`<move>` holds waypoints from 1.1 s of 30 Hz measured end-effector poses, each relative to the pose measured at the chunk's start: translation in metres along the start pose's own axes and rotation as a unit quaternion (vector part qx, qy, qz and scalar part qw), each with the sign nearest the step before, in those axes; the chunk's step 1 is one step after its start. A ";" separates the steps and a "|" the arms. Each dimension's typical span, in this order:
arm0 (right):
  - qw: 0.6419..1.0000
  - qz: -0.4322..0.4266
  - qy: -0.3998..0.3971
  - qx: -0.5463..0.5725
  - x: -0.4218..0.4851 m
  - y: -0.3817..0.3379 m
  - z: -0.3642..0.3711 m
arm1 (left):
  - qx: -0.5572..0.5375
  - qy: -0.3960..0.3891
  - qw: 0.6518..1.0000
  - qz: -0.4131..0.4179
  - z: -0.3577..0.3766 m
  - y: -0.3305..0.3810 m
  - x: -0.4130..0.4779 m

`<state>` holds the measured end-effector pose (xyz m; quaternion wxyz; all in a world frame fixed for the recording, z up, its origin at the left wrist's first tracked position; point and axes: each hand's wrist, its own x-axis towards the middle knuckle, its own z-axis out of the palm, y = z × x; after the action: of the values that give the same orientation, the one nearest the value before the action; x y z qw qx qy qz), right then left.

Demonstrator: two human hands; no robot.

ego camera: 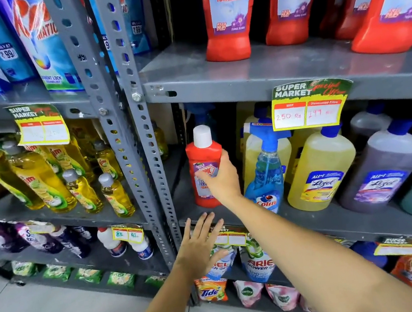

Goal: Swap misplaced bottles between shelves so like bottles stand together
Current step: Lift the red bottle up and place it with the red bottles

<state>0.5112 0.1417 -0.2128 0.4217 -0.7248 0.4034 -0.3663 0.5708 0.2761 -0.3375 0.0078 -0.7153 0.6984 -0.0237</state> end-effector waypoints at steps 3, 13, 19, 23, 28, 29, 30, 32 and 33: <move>0.999 -0.041 0.005 -0.006 -0.010 0.006 0.000 | 0.005 -0.014 1.000 -0.013 -0.001 0.002 0.000; 0.962 -0.204 0.059 0.173 -0.086 -0.078 -0.086 | 0.003 0.067 0.998 -0.013 -0.069 0.012 -0.001; 0.887 -0.360 0.206 0.203 -0.089 -0.174 -0.194 | -0.143 0.425 0.894 0.019 -0.223 0.000 0.014; 0.861 -0.408 0.279 0.118 -0.054 -0.219 -0.247 | -0.111 0.532 0.837 0.063 -0.313 0.001 0.026; 0.893 -0.363 0.262 0.048 0.000 -0.237 -0.270 | -0.019 0.301 0.952 0.051 -0.342 0.011 0.055; 0.901 -0.350 0.253 0.038 0.009 -0.237 -0.271 | -0.014 0.298 0.953 0.050 -0.339 0.008 0.059; 0.907 -0.337 0.250 0.028 0.016 -0.237 -0.273 | -0.013 0.306 0.951 0.051 -0.337 0.007 0.061; 0.917 -0.315 0.244 0.011 0.029 -0.237 -0.275 | -0.002 0.320 0.946 0.058 -0.333 0.004 0.061; 0.921 -0.307 0.238 0.005 0.035 -0.237 -0.275 | 0.005 0.322 0.945 0.062 -0.332 0.003 0.061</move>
<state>0.3515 0.0992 0.1124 0.1837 -0.7024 0.2478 -0.6414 0.5546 0.2221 -0.0049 -0.2124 -0.6249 0.7061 -0.2564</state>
